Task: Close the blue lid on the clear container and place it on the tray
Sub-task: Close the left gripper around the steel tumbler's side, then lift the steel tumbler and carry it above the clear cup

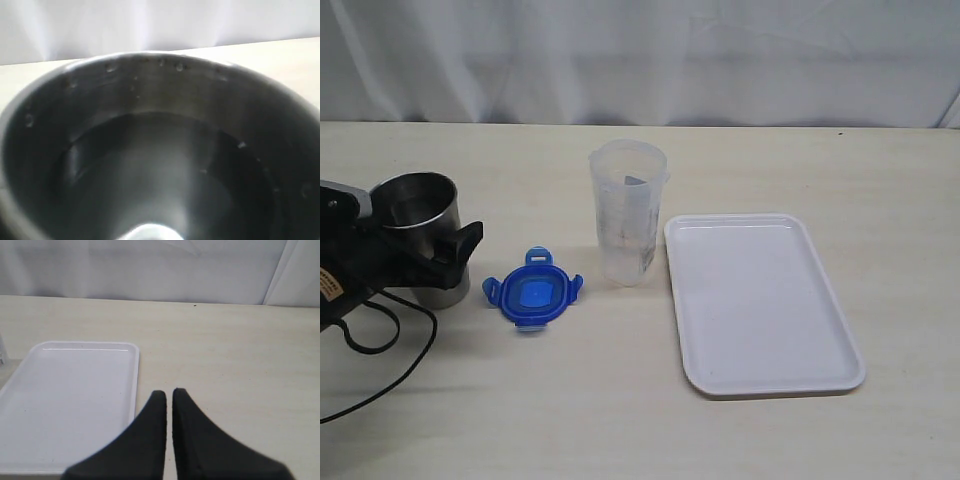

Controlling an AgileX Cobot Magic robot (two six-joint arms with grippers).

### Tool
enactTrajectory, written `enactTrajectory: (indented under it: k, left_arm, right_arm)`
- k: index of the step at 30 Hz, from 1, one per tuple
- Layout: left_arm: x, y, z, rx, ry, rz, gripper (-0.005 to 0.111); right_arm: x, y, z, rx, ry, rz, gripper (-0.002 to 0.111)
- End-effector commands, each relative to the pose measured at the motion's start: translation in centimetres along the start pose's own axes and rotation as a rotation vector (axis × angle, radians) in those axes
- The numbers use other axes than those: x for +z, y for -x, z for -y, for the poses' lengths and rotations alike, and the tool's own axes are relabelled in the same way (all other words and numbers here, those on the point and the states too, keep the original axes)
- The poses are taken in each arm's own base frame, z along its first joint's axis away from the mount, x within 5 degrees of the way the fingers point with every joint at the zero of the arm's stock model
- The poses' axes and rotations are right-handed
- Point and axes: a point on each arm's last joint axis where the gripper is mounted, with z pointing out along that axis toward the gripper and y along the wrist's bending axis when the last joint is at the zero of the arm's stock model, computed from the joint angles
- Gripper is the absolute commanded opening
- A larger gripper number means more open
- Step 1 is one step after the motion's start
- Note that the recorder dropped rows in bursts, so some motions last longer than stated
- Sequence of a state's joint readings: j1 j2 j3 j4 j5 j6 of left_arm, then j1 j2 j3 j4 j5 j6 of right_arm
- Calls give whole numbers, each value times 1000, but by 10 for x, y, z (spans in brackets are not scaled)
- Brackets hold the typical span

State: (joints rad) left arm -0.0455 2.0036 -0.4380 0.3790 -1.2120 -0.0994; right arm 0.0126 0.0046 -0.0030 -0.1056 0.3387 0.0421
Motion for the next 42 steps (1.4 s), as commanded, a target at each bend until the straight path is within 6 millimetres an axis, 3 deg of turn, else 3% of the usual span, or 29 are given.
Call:
enactTrajectory:
  k: [1,10,13,14,16,20,24,30,35,42]
  left_arm:
    - [1,1,2,2,-26,8,93]
    - [1,1,3,2,-30,8,39]
    - [1,1,3,-56,-30,7,28]
    - [1,1,3,-58,-30,7,15]
    - [1,1,3,-58,-30,7,0]
    - [4,6,1,-72,-29,30,0]
    - [11,24,-2,-92,-35,99,0]
    - [29,70,-7,-91,-78,259,0]
    - [53,99,-13,-97,-120,206,0]
    - [87,135,15,-13,-157,154,0]
  right_arm:
    - [0,-1,0,2,0,-2,5]
    - [0,-1,0,2,0,-2,5]
    - [0,-1,0,2,0,-2,5]
    - [0,-1,0,2,0,-2,5]
    - [0,-1,0,2,0,-2,5]
    - [0,-1,0,2,0,-2,5]
    - [0,-1,0,2,0,-2,5]
    - [0,-1,0,2,0,-2,5]
    - [0,-1,0,2,0,-2,5]
    - [0,-1,0,2,0,-2,5]
